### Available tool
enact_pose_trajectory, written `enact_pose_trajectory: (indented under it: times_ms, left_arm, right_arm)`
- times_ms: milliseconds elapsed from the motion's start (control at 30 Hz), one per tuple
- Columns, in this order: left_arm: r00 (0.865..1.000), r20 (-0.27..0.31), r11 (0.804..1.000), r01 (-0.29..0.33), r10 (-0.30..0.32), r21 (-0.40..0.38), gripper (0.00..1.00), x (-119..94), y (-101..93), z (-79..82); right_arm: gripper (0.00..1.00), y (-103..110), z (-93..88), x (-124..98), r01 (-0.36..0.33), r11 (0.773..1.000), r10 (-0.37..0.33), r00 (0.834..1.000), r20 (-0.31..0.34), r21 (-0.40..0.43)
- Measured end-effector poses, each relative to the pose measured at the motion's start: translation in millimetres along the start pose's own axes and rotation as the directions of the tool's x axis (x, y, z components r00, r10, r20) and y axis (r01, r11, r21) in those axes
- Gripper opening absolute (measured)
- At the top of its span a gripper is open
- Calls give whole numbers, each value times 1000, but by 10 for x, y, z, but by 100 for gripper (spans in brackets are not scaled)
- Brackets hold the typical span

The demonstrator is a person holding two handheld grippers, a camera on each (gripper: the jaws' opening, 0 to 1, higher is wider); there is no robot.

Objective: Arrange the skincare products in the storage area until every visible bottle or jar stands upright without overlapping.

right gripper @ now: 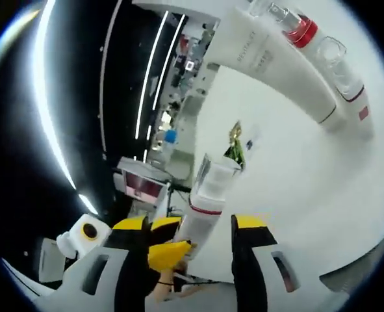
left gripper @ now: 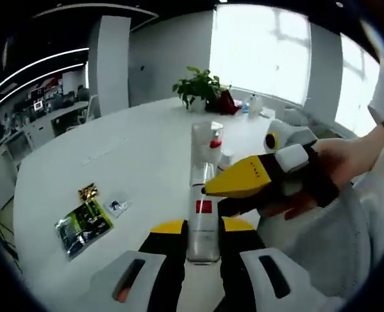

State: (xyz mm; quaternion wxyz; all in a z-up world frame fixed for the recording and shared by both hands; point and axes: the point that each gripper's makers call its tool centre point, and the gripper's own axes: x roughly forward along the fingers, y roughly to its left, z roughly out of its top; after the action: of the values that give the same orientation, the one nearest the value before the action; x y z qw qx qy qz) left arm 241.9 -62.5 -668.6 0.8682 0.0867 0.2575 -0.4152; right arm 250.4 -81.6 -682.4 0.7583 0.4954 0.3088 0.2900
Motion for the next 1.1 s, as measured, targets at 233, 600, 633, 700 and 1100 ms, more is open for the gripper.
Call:
enact_pose_trajectory:
  times_ms: [233, 600, 633, 700, 1100]
  left_arm:
    - [998, 22, 998, -58, 57, 34, 23, -83, 83, 74]
    - [995, 53, 995, -92, 90, 42, 23, -205, 74, 154]
    - [994, 58, 995, -95, 92, 43, 23, -212, 74, 158]
    - [993, 55, 994, -105, 102, 37, 23, -218, 81, 130]
    - [990, 69, 992, -126, 125, 15, 23, -310, 15, 77]
  right_arm:
    - [42, 71, -76, 42, -20, 1000, 20, 1000, -8, 19]
    - [25, 189, -53, 87, -59, 998, 58, 998, 23, 38]
    - [25, 196, -47, 86, -66, 997, 65, 997, 28, 33]
    - [24, 172, -73, 94, -57, 997, 56, 998, 27, 45]
    - [21, 240, -159, 40, -78, 996, 78, 997, 3, -44]
